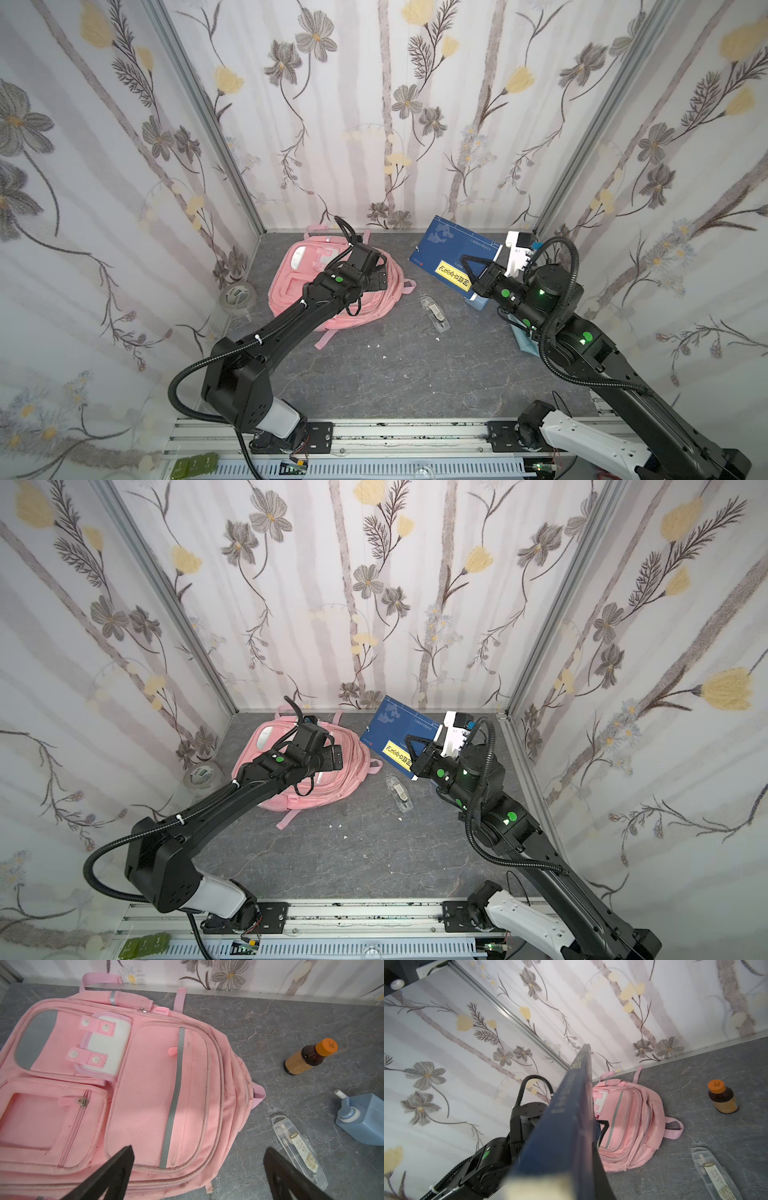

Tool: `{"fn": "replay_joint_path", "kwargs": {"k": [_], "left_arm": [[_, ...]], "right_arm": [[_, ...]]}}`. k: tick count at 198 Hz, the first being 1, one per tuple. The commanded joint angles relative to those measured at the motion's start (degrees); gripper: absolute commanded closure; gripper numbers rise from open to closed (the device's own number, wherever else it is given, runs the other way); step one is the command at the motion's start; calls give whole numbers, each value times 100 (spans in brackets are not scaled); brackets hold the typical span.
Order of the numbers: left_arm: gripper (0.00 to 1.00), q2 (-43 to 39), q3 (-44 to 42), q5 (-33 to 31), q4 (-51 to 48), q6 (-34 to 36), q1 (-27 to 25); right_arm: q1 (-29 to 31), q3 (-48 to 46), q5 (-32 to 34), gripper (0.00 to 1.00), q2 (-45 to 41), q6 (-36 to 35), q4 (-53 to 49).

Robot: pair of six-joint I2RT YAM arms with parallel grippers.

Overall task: Pack the student bag
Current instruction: 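Grasp the pink backpack top with the left gripper while the right lowers the book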

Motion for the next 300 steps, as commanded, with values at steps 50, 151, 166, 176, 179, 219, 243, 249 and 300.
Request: {"fn": "replay_joint_path", "kwargs": {"k": [50,151,166,176,179,219,243,249,300], "left_arm": [[0,1673,1433,252,-786,721,152],[16,2507,1940,451,-1081,870,223],[24,2551,1929,456,-1057,914,234],[31,2544,1892,480,-977,944,240],[32,2537,1875,487,-947,946,243],[55,2525,1854,543,-800,878,266],[67,2537,1846,591,-796,837,284],[67,2536,1837,602,-783,811,284],[75,2569,1773,617,-709,699,293]], "right_arm": [[-367,69,-1093,100,319,-571,411],[-1103,-174,-1585,100,436,-299,600],[-1181,-350,-1548,100,333,-94,653],[-1244,-437,-1554,100,263,34,697],[-1260,-454,-1564,100,248,60,708],[-1370,-531,-1565,100,36,121,676],[-1420,-625,-1503,100,-11,200,682],[-1440,-617,-1531,100,16,210,685],[-1529,-441,-1710,100,212,237,677]]}}
